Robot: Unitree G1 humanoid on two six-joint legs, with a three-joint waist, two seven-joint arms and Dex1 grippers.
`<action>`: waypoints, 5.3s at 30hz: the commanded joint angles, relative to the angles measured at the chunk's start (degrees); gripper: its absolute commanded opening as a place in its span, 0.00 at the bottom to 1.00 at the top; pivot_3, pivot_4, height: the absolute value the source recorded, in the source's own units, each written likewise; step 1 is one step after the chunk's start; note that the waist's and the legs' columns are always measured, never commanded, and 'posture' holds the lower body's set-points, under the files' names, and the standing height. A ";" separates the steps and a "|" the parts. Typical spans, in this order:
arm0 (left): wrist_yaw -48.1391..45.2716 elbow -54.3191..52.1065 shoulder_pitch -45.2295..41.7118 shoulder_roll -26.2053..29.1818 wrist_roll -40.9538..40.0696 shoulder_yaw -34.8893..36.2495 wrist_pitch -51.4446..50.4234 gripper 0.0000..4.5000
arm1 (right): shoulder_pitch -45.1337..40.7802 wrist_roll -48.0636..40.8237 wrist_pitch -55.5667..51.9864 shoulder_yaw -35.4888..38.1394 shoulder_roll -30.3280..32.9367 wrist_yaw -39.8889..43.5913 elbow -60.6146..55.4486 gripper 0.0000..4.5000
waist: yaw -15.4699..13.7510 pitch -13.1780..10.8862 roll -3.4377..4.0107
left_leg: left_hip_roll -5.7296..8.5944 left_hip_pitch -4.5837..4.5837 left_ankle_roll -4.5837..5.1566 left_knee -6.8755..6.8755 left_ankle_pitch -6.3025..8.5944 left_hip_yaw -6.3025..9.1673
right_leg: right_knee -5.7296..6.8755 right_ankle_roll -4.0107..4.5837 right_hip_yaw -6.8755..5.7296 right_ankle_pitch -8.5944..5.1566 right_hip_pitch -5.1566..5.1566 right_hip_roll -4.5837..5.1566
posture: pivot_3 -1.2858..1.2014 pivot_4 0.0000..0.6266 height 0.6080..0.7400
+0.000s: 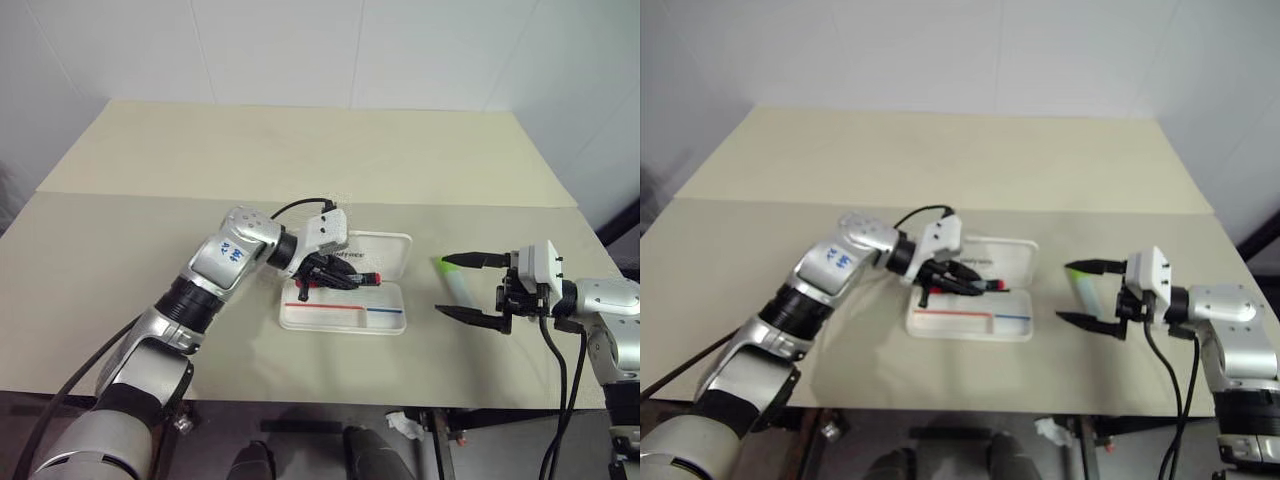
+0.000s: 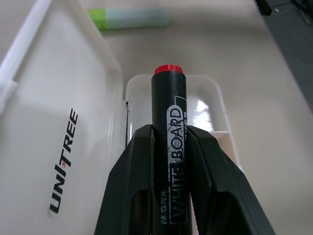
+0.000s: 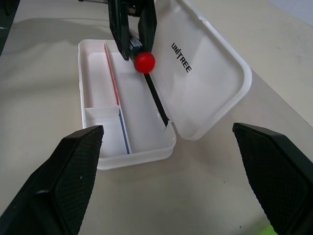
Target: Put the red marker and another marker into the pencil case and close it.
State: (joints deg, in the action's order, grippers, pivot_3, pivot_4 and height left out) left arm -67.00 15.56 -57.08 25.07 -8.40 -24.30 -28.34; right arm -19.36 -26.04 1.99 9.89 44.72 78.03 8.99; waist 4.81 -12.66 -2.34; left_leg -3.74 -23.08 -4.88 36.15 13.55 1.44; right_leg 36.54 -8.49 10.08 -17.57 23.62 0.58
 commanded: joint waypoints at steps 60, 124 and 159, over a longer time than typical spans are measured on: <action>-18.61 -6.78 28.47 17.54 -23.49 38.78 22.67 1.00 | 3.84 12.81 -25.36 -1.84 -15.73 -47.63 0.97 0.68 | 2.03 0.59 -0.74 | -0.03 0.94 0.45 0.08 -0.30 -0.50 | -1.22 1.56 0.48 0.52 -1.21 0.08 | 0.52 0.24 1.00; -19.09 -5.81 38.52 19.70 -26.05 44.02 29.23 1.00 | -24.16 3.17 -31.62 -30.24 -10.50 -6.36 -15.67 0.11 | 2.89 0.47 -0.53 | -0.13 -0.26 0.46 -0.97 -0.21 -0.55 | -0.45 0.33 0.27 0.46 0.83 0.02 | 0.52 0.24 1.00; -15.99 -10.56 41.19 19.80 -26.93 45.38 28.09 1.00 | -25.20 10.77 -29.19 -30.86 -19.04 -9.24 -7.39 0.11 | 3.08 0.48 -0.55 | -0.13 -0.20 0.43 -0.88 -0.22 -0.52 | -0.01 0.46 0.24 0.37 0.91 -0.01 | 0.52 0.24 1.00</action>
State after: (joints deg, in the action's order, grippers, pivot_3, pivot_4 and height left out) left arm -83.10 5.30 -15.29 43.89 -34.39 20.29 -0.55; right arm -44.14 -15.15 -27.46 -22.13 25.68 68.87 3.41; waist 7.89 -12.18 -2.89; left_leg -3.87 -23.28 -4.44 35.27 13.33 0.93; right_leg 36.53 -8.03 10.32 -17.20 24.53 0.57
